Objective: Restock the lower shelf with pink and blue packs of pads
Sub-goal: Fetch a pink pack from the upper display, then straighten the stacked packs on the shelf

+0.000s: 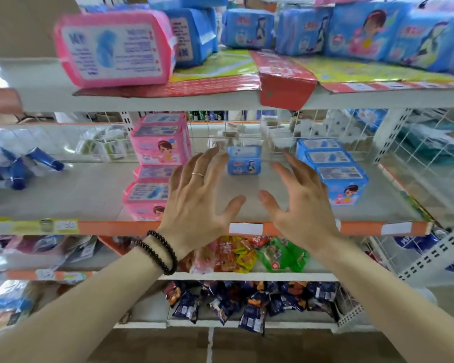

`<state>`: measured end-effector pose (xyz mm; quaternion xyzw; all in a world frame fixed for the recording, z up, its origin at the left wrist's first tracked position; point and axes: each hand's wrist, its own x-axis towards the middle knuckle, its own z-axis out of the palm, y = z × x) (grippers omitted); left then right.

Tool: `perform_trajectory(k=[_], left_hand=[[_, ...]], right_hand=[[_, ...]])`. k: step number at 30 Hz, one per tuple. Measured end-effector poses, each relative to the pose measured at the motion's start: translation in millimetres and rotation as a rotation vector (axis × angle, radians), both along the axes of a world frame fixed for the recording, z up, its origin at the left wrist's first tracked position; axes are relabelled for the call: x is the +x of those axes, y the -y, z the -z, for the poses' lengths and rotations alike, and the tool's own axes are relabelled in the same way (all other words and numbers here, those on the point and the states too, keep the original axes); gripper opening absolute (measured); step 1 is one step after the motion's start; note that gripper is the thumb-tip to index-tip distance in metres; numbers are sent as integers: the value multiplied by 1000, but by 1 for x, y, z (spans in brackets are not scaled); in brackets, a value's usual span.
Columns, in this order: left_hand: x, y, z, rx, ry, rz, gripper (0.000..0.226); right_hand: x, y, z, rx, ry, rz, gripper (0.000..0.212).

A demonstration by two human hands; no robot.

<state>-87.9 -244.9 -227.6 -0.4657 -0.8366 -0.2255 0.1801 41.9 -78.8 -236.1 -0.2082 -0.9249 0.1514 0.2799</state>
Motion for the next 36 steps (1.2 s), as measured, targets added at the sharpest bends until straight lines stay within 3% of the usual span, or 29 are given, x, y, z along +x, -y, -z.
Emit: perform_trajectory(k=[7,17,22,28,36], left_hand=[[-2,12,-5,26,27,-128,71],[-11,45,-47,142,-109,-195,73],[-33,62,-88,198,-222,-174,71],[-53,96,-127,206,-300,-123,60],[-109,125,-173,285,-339,-130,60]], right_hand=[[-21,2,-16,14,-37,-132,67],[-33,17,-62,62,-178,-284,65],[-46,40,-107,119,-307,-343,68],[-68,63,-152,193,-530,-313,53],[-121,72,-190,224,-387,-175,63]])
